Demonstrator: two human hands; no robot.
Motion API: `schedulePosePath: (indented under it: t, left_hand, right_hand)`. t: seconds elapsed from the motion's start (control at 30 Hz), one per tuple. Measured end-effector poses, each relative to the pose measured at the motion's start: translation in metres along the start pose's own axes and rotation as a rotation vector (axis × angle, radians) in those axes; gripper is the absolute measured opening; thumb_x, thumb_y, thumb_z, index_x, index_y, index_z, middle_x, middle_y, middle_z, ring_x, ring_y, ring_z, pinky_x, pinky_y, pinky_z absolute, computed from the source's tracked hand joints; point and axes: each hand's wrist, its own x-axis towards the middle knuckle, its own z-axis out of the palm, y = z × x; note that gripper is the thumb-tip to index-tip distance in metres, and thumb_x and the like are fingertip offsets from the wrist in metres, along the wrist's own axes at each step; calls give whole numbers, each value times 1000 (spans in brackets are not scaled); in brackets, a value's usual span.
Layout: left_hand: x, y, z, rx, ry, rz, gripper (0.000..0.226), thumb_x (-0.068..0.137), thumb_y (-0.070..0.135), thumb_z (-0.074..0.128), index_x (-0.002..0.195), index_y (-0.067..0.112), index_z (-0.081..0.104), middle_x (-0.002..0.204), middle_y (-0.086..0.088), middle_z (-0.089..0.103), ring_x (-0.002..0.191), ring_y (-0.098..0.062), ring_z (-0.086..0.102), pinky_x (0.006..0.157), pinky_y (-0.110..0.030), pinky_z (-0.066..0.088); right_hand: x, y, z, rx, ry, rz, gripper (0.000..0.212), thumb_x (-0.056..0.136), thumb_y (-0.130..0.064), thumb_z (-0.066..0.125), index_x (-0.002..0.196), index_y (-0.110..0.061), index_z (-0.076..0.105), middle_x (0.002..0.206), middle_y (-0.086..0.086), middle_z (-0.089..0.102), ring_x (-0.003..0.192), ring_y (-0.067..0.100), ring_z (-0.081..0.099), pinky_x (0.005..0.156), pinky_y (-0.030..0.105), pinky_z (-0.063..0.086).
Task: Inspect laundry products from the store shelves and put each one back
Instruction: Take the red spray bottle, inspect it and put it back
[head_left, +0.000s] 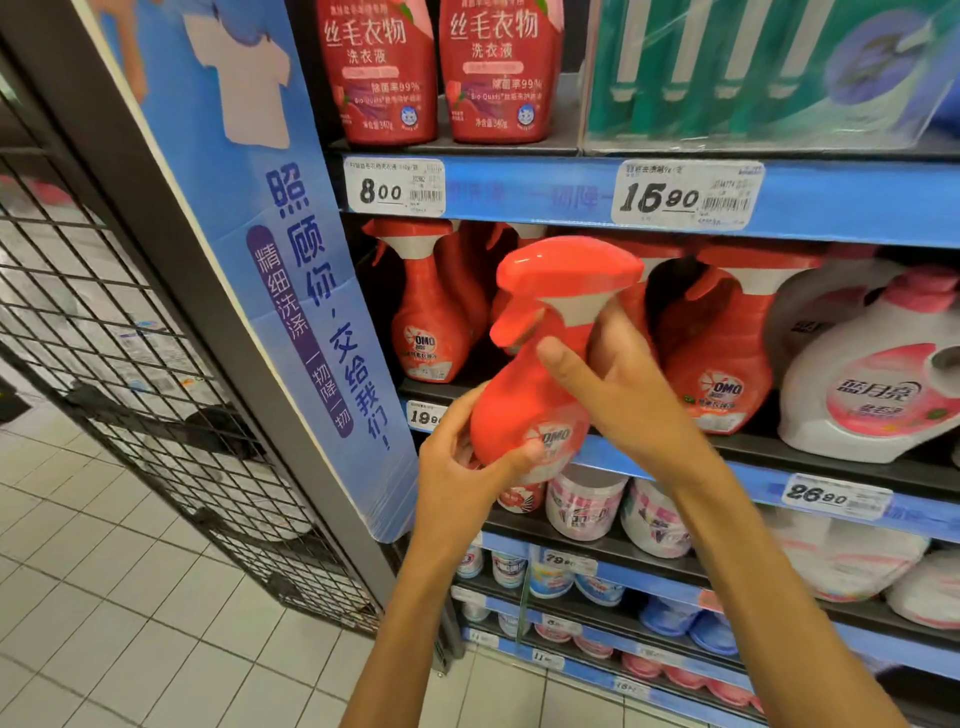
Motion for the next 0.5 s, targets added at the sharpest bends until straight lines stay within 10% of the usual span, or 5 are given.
schedulePosePath:
  t: [0.23, 0.37, 0.5]
  left_hand:
    - [3, -8, -5, -331, -132, -436, 54, 91, 58, 38, 116, 21, 67, 129, -12, 61, 122, -27, 57, 101, -43, 46]
    - [-3, -14, 0, -547, -269, -566, 72, 86, 58, 56, 141, 12, 44, 145, -21, 44, 135, -42, 39, 114, -59, 24]
    - [0, -7, 1, -490, -213, -467, 68, 74, 62, 67, 126, 18, 62, 132, -18, 58, 124, -37, 53, 105, -49, 43]
  right_hand:
    - [-2, 15, 2, 257, 95, 97, 22, 92, -19, 54, 113, -18, 49, 83, 9, 70, 74, 17, 68, 66, 26, 54]
    - [2, 14, 2, 382, 97, 111, 22, 90, -22, 54, 110, -16, 53, 83, 7, 74, 73, 15, 70, 62, 22, 53]
    - [11, 15, 6, 241, 232, 116, 18, 87, -29, 62, 103, -20, 62, 91, 1, 71, 83, 13, 63, 73, 28, 52]
